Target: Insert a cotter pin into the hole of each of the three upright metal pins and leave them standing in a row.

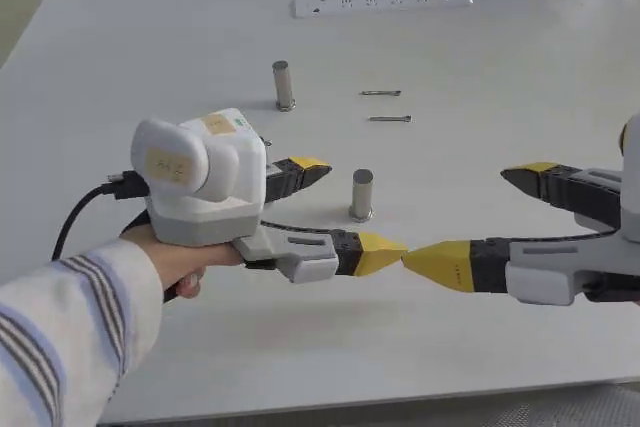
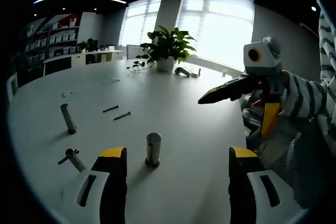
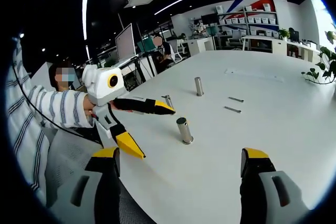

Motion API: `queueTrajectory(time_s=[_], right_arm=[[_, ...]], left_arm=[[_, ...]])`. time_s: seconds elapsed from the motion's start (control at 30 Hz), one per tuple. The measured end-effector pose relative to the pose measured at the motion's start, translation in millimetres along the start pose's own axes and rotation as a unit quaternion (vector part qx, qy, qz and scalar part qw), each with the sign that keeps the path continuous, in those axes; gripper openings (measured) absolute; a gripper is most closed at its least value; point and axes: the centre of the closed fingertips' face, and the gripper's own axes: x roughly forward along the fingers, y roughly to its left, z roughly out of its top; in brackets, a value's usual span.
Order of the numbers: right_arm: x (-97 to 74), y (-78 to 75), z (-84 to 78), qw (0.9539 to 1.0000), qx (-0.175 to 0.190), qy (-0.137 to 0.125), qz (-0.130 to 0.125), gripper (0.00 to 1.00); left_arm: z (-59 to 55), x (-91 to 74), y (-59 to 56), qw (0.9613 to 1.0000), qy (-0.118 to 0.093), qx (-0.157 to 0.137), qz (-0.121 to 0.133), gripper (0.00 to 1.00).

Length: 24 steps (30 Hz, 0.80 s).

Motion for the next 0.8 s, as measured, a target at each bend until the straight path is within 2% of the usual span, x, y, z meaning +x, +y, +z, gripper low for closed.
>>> queueTrajectory(time_s=[0.07, 0.2, 0.3, 0.5, 0.8], right_arm=[[0.1, -1.0, 0.1, 1.0, 0.001, 0.0, -0.001, 0.94], [0.0, -1.8, 1.1, 1.0, 0.001, -0.001, -0.002, 0.94], [-0.4, -2.8, 0.6, 1.0, 0.002, 0.0, -0.004, 0.94], [-0.8, -4.0, -2.3, 1.0, 0.001, 0.006, -0.005, 0.94], [-2.6, -5.0, -2.3, 0.9999, -0.004, 0.012, -0.008, 0.94]], left_arm=[[-4.8, -7.4, 0.4, 1.0, 0.001, -0.003, 0.004, 0.87], [-13.7, -22.5, -2.2, 0.9999, 0.008, -0.012, 0.008, 0.93], [-19.7, -35.6, -4.3, 0.9994, 0.009, -0.029, 0.013, 0.99], [-26.5, -52.8, 0.2, 0.9984, 0.013, -0.043, 0.034, 0.99], [-29.3, -70.0, 16.6, 0.9946, 0.002, -0.064, 0.081, 0.99]])
